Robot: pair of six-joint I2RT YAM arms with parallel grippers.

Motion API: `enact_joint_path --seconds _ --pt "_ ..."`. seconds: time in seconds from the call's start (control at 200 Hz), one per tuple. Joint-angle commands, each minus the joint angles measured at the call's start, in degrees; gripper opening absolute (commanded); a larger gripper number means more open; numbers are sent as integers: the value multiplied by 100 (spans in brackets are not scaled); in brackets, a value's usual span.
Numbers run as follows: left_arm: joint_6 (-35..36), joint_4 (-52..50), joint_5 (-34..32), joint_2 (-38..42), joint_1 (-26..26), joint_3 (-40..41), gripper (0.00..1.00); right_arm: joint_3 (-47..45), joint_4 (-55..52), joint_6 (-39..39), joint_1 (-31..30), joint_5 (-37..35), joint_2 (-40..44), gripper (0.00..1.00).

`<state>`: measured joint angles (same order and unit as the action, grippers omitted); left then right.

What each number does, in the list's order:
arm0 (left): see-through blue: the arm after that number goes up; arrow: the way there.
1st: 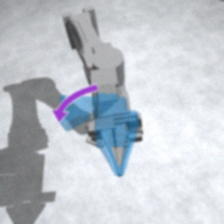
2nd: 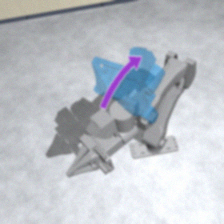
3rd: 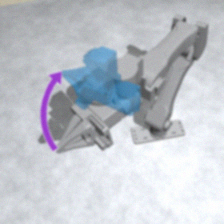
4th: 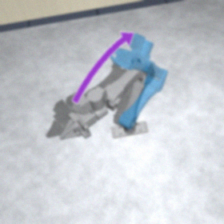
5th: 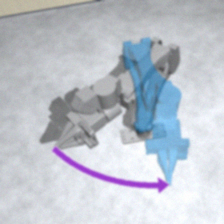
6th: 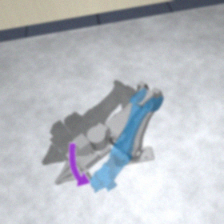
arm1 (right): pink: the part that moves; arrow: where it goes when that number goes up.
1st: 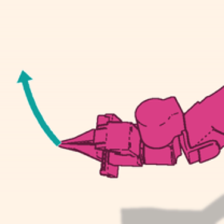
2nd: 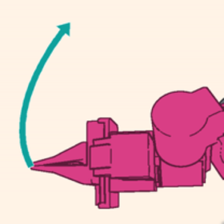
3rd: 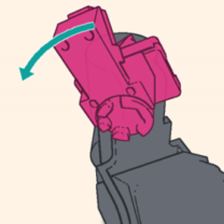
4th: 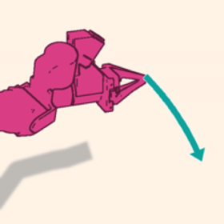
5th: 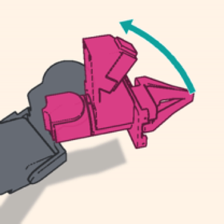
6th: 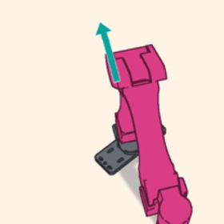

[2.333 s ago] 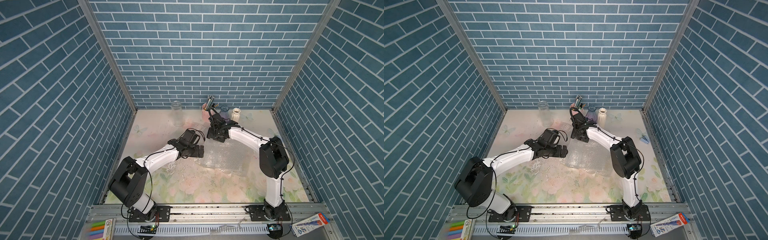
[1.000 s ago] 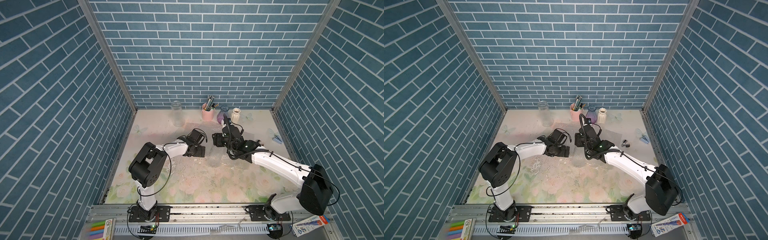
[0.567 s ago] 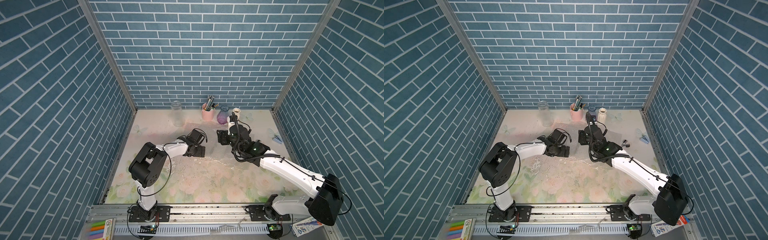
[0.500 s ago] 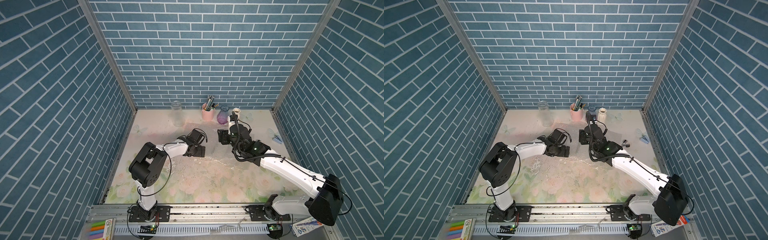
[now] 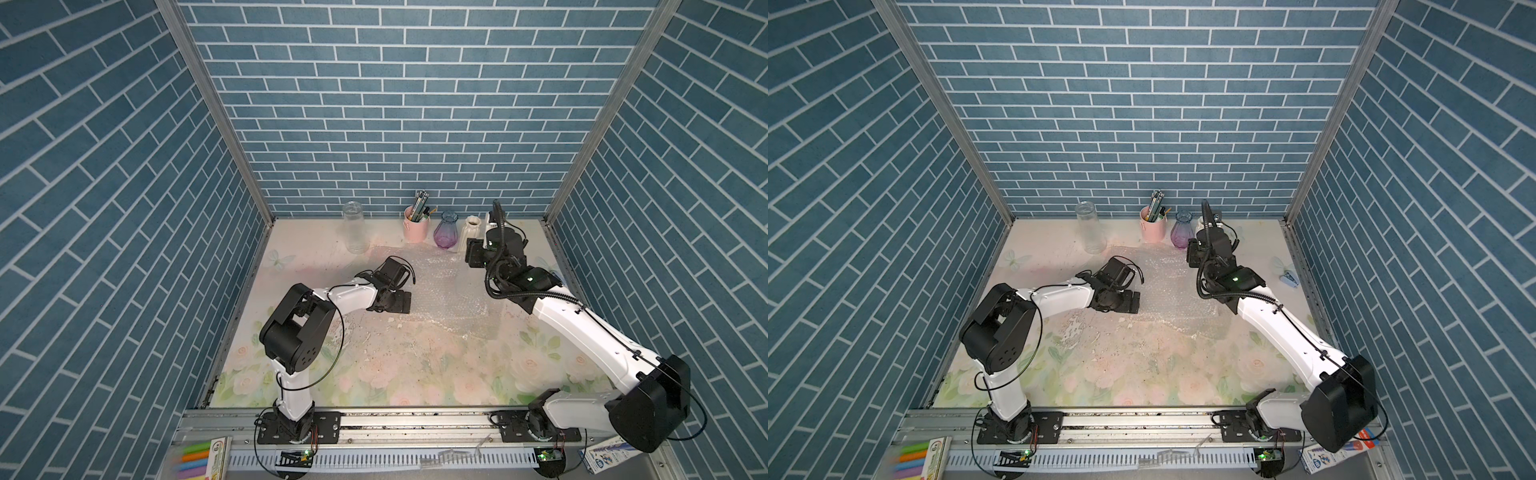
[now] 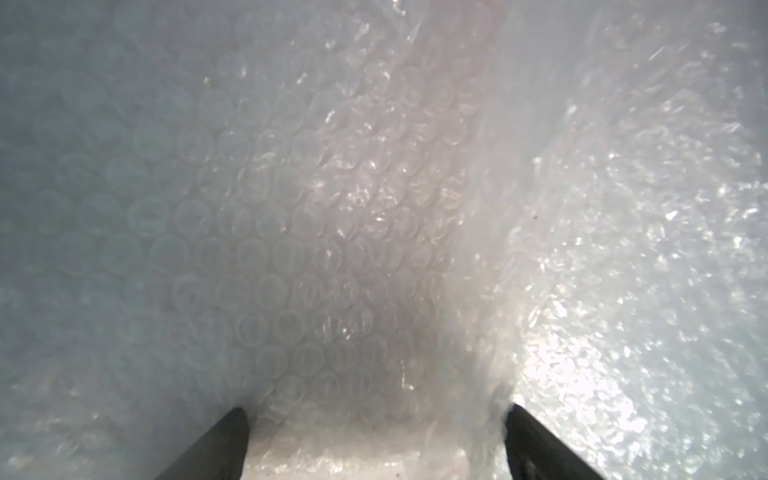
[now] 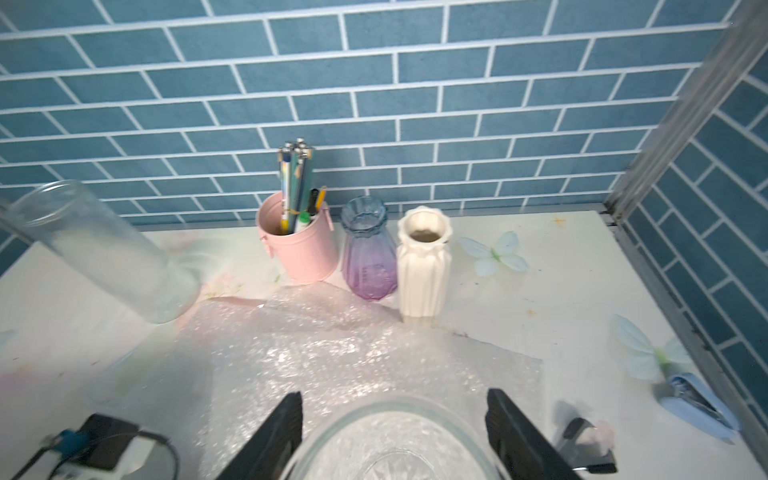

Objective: Unwrap the vase from the bubble wrap
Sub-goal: Place the vase at the center of the board.

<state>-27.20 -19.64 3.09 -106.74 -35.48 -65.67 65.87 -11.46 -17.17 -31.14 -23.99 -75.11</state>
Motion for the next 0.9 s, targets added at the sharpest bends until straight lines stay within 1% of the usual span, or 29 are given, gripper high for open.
enact_joint_path --seconds 0.0,0.205,0.39,0.69,0.89 --pt "32 -162 211 -207 33 -42 96 264 494 506 389 -60 -115 54" --pt "13 -185 266 -207 33 -4 96 380 965 639 1211 416 -538 54" --pt "-4 -220 311 -264 24 2 96 774 1205 648 1832 852 -1260 54" --pt "-23 -393 315 -363 22 -164 96 1711 1524 715 2486 1334 -2365 53" --pt "-13 -544 277 -426 24 -278 96 2556 1507 800 2687 1551 -3174 53"
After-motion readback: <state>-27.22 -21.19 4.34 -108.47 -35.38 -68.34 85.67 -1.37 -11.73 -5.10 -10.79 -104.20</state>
